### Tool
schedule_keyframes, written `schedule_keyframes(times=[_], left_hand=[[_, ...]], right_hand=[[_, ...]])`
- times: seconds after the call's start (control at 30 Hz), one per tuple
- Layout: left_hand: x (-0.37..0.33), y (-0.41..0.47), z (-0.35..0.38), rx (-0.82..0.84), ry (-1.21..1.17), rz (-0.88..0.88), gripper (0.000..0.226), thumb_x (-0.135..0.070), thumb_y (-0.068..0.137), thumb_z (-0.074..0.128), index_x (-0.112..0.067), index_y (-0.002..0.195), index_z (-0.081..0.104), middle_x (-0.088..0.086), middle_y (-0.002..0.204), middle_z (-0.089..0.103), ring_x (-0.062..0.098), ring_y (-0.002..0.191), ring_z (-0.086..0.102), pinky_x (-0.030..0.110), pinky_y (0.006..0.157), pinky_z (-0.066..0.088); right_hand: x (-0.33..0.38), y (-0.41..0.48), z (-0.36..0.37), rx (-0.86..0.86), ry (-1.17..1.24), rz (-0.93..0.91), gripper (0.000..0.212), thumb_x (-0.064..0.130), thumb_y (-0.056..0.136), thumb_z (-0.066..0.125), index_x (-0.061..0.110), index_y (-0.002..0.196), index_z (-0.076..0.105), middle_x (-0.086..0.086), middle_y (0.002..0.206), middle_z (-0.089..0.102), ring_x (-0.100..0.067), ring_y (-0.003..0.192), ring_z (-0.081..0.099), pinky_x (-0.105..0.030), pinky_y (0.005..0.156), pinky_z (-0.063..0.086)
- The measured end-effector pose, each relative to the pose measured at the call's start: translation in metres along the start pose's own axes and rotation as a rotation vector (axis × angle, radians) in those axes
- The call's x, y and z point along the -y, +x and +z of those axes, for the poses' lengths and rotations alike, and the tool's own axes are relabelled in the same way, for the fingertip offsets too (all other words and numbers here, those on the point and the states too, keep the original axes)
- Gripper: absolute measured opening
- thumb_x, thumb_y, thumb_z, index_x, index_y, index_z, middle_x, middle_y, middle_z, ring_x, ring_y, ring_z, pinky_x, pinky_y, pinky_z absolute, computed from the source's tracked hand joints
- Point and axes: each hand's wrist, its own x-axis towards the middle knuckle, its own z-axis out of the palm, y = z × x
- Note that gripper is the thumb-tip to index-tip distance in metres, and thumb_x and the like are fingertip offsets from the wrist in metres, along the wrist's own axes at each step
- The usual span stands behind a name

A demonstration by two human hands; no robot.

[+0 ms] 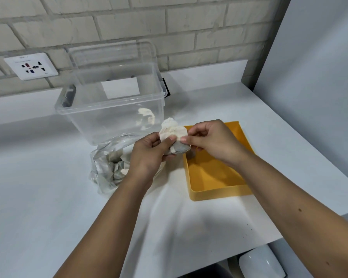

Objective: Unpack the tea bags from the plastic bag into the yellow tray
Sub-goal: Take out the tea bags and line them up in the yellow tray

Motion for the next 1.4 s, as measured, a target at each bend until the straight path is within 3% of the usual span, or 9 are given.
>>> schedule_keyframes(times=[0.3,0.5,0.57,0.67,0.8,0.93,1.13,1.27,1.4], left_hand=[[0.001,0.001,0.015,-0.028,0.053,0.074,0.005,-0.01,0.09,0.07,-0.015,0.09,0.073,0.005,0.082,0.075,0.012,0.072,0.072,0.021,0.059,0.057],[0.001,0.002,-0.001,-0.117,-0.007,0.046,0.005,-0.015,0.091,0.069,-0.016,0.093,0.073,0.006,0.09,0.076,0.021,0.086,0.073,0.029,0.071,0.06],[-0.005,0.001,-0.009,-0.152,-0.01,0.052,0.005,-0.017,0.09,0.07,-0.018,0.093,0.074,-0.001,0.083,0.075,0.016,0.081,0.071,0.024,0.065,0.059],[-0.01,-0.001,-0.016,-0.163,0.016,0.054,0.003,-0.021,0.088,0.073,-0.023,0.089,0.075,-0.007,0.073,0.075,0.012,0.071,0.072,0.028,0.07,0.061],[-0.012,-0.006,-0.014,-0.151,0.001,0.016,0.008,-0.018,0.089,0.072,-0.016,0.096,0.075,0.002,0.082,0.075,0.025,0.081,0.073,0.013,0.052,0.05],[-0.01,-0.008,-0.014,-0.135,0.009,0.005,0.011,-0.019,0.089,0.072,-0.015,0.098,0.075,0.003,0.085,0.075,0.026,0.085,0.073,0.011,0.052,0.048],[-0.007,-0.005,-0.017,-0.112,-0.001,-0.001,0.009,-0.018,0.088,0.073,-0.015,0.096,0.076,0.0,0.083,0.076,0.023,0.084,0.074,0.019,0.063,0.056],[-0.007,-0.007,-0.016,-0.148,0.033,-0.035,0.015,-0.024,0.091,0.069,-0.014,0.101,0.075,0.001,0.085,0.075,0.023,0.081,0.074,0.009,0.047,0.045],[-0.008,-0.009,-0.016,-0.156,0.035,-0.027,0.018,-0.023,0.093,0.067,-0.011,0.103,0.074,0.002,0.085,0.074,0.024,0.082,0.073,0.008,0.043,0.041]], right_hand=[[-0.007,-0.004,-0.006,-0.014,0.128,0.093,0.022,0.013,0.078,0.08,0.0,0.093,0.07,-0.013,0.079,0.072,-0.018,0.057,0.066,-0.031,0.059,0.061],[-0.024,0.0,-0.024,-0.118,0.084,0.122,0.013,0.01,0.078,0.079,0.005,0.086,0.069,-0.008,0.069,0.069,-0.011,0.052,0.064,-0.021,0.055,0.057],[-0.036,0.004,-0.028,-0.107,0.018,0.194,0.019,0.011,0.08,0.078,0.002,0.095,0.069,-0.008,0.071,0.069,-0.012,0.055,0.064,-0.022,0.055,0.056],[-0.052,0.012,-0.023,-0.036,-0.086,0.306,0.023,0.016,0.081,0.078,0.005,0.099,0.069,-0.009,0.075,0.07,-0.018,0.065,0.065,-0.026,0.06,0.056],[-0.061,0.024,-0.012,-0.024,-0.108,0.348,0.024,0.017,0.08,0.08,0.007,0.098,0.067,-0.008,0.073,0.068,-0.015,0.062,0.063,-0.03,0.066,0.058],[-0.062,0.03,-0.005,-0.042,-0.1,0.35,0.026,0.018,0.081,0.079,0.008,0.101,0.066,-0.008,0.073,0.067,-0.015,0.06,0.061,-0.033,0.069,0.059],[-0.062,0.031,-0.002,-0.072,-0.117,0.354,0.022,0.018,0.079,0.081,0.009,0.093,0.066,-0.006,0.073,0.067,-0.013,0.057,0.06,-0.026,0.059,0.055],[-0.062,0.032,0.002,-0.101,-0.231,0.318,0.025,0.023,0.074,0.085,0.009,0.085,0.068,-0.004,0.07,0.069,-0.014,0.055,0.061,-0.026,0.057,0.054],[-0.06,0.031,0.004,-0.111,-0.196,0.348,0.025,0.023,0.073,0.085,0.009,0.081,0.067,-0.006,0.064,0.067,-0.015,0.048,0.057,-0.026,0.053,0.055]])
